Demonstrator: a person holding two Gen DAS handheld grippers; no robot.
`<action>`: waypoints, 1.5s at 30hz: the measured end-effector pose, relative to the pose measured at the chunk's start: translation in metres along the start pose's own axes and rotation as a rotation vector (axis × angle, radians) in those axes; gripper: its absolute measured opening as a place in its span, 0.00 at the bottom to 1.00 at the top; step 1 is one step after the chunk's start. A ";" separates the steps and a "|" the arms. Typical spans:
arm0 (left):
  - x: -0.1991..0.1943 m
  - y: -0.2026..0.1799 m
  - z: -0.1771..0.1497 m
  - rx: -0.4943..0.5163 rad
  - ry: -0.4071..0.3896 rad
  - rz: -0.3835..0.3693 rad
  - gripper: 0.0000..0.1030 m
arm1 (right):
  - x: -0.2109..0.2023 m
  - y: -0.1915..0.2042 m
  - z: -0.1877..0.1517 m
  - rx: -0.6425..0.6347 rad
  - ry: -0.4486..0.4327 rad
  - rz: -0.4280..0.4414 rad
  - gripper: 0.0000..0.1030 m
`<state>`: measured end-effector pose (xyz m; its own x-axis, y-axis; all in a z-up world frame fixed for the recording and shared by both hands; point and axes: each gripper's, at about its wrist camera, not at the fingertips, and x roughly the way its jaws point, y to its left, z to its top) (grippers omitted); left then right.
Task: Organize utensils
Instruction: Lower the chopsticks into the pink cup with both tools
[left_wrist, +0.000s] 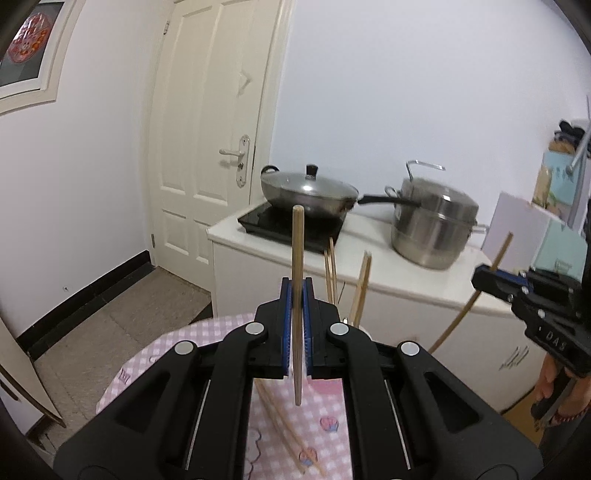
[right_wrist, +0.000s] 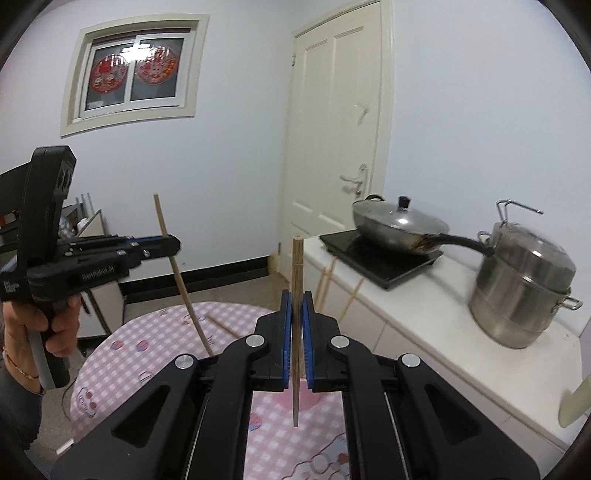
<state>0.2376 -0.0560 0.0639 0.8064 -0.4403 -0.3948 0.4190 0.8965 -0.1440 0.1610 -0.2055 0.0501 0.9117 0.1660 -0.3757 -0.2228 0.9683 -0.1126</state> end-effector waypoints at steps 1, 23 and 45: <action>0.002 0.001 0.005 -0.007 -0.008 -0.002 0.05 | 0.002 -0.003 0.003 0.003 -0.006 -0.010 0.04; 0.065 0.004 0.030 -0.175 -0.074 -0.090 0.05 | 0.044 -0.028 0.011 0.114 -0.134 -0.053 0.04; 0.118 0.005 -0.013 -0.143 0.112 -0.091 0.06 | 0.090 -0.039 -0.041 0.176 0.048 -0.028 0.04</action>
<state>0.3296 -0.1024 0.0053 0.7131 -0.5184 -0.4719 0.4177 0.8548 -0.3079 0.2376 -0.2359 -0.0172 0.8981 0.1333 -0.4190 -0.1298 0.9908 0.0371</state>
